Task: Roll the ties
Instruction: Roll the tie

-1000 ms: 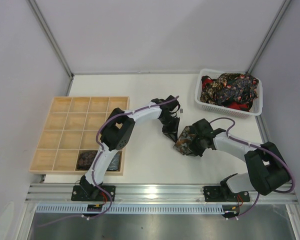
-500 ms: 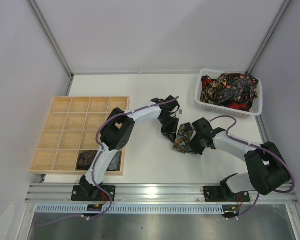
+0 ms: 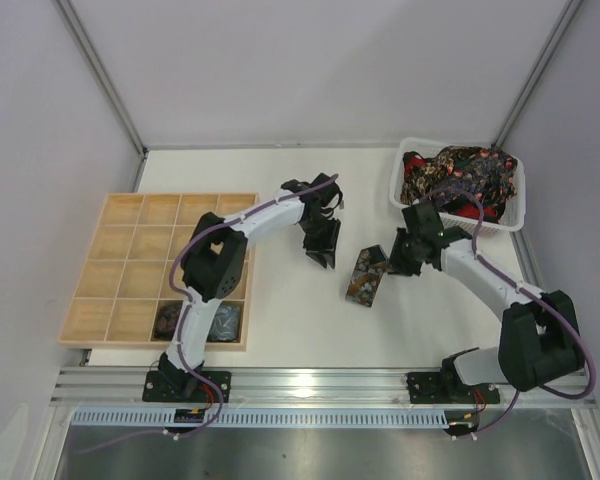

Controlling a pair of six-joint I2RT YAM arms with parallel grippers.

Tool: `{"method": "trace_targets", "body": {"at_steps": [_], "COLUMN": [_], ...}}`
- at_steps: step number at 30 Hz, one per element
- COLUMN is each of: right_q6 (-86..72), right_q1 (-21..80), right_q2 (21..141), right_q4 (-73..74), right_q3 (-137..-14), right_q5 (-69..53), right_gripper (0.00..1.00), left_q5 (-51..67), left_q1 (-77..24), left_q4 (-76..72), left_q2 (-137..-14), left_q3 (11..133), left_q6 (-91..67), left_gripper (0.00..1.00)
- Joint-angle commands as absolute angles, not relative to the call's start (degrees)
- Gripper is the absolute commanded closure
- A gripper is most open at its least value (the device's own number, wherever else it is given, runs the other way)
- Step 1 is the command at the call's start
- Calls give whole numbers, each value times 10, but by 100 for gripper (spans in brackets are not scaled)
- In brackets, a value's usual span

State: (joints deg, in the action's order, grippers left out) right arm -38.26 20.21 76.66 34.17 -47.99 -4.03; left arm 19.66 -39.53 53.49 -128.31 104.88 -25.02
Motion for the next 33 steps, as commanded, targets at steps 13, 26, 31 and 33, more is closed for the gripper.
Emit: {"method": "trace_targets", "body": {"at_steps": [13, 26, 31, 33], "right_q6": [-244, -371, -415, -437], "right_q1": [175, 182, 194, 206], "right_q2": [1009, 965, 924, 889], "right_q4": [255, 258, 252, 274], "right_q3": [-658, -513, -443, -419], "right_q5": [-89, 41, 60, 65], "right_gripper": [90, 100, 100, 100], "left_q5": [238, 279, 280, 277], "left_q1": [-392, -392, -392, -392], "left_q4": [435, 382, 393, 403], "left_q2": [-985, -924, -929, -929], "left_q3": [801, 705, 718, 720], "left_q6": [-344, -386, -379, -373], "left_gripper": [64, 64, 63, 62]}}
